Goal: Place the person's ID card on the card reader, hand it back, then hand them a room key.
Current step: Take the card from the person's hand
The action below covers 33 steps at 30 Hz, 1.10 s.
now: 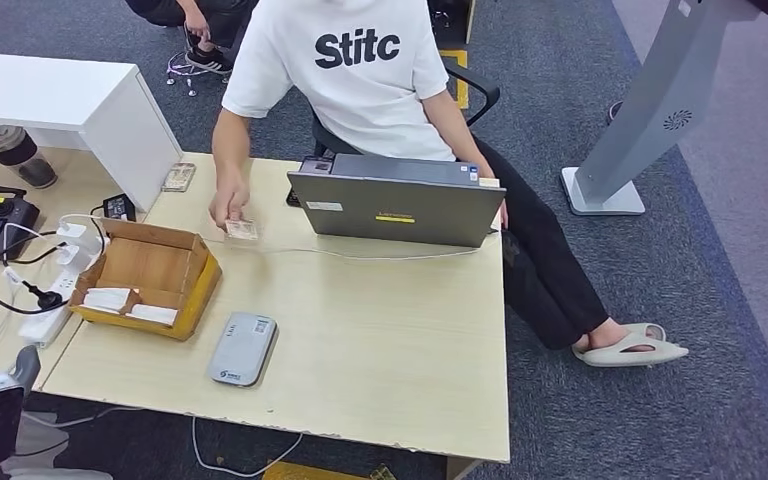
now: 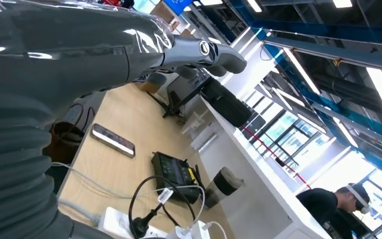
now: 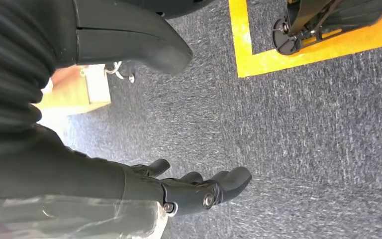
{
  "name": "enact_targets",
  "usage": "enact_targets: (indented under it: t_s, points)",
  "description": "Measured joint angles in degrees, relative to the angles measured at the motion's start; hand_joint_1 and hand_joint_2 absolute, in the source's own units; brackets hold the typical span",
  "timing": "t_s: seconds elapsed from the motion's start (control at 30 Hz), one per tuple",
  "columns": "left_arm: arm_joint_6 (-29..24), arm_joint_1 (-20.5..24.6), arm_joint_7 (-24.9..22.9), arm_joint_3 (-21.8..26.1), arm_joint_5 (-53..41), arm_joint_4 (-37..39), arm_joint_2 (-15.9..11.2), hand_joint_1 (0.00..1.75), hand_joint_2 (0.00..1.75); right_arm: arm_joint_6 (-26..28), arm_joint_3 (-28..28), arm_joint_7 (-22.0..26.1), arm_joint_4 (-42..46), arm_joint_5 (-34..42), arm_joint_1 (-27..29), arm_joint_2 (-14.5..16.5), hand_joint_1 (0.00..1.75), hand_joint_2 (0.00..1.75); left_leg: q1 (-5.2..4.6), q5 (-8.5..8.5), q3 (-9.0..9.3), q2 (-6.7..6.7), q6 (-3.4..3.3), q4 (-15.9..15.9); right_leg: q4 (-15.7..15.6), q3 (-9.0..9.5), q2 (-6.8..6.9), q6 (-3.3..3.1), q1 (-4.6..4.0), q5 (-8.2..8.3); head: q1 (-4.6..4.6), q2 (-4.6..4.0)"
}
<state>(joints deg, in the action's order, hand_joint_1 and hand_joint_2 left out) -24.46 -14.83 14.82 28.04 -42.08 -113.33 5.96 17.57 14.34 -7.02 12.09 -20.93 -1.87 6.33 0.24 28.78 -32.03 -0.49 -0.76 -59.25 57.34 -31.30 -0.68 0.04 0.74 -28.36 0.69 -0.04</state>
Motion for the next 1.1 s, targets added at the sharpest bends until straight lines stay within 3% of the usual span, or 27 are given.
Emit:
enact_targets:
  t_s: [0.27,0.4,0.5,0.8,1.1]
  points:
    - [-1.2,5.4,-6.0,-0.5,-3.8,10.2,-7.1,0.00,1.75,-1.4,-0.1,-1.0,0.0,-1.1,-0.2,-0.3,0.00,1.75,-0.01,0.00,-0.01,-0.02,0.00,0.0,0.0,-0.01,0.03,0.01,0.02,0.00,-0.02,0.00]
    - [-2.1,10.1,-5.8,-0.8,-1.1,19.4,-11.6,0.00,1.75,-2.8,-0.1,-1.6,0.0,-1.0,-0.2,-0.5,0.00,1.75,0.00,-0.04,0.01,-0.02,0.05,0.0,0.0,0.00,0.02,-0.02,0.00,0.02,-0.02,0.00]
    - [-2.3,12.4,-5.2,-0.9,-0.2,24.6,-13.5,0.00,1.75,-3.0,-0.1,-1.5,0.0,-1.0,-0.2,-0.7,0.00,1.75,0.00,-0.06,0.01,0.00,0.07,0.0,0.0,-0.01,-0.02,-0.02,-0.01,0.02,-0.02,0.00]
    - [-2.5,14.6,-5.2,-2.0,-1.4,30.5,-15.3,0.00,1.75,-3.2,-0.1,-1.5,0.0,-1.4,-0.3,-0.8,0.00,1.75,-0.01,-0.05,-0.02,0.03,0.06,0.0,0.0,-0.05,-0.04,-0.01,0.02,0.01,-0.02,0.00]
    - [-5.7,18.2,-6.4,-8.5,-11.2,35.9,-16.2,0.00,1.75,-4.0,-0.1,-1.5,0.0,-2.4,-0.5,-0.8,0.00,1.75,-0.02,-0.09,0.00,0.07,0.07,0.0,0.0,-0.03,-0.08,-0.02,0.01,0.07,-0.02,0.00]
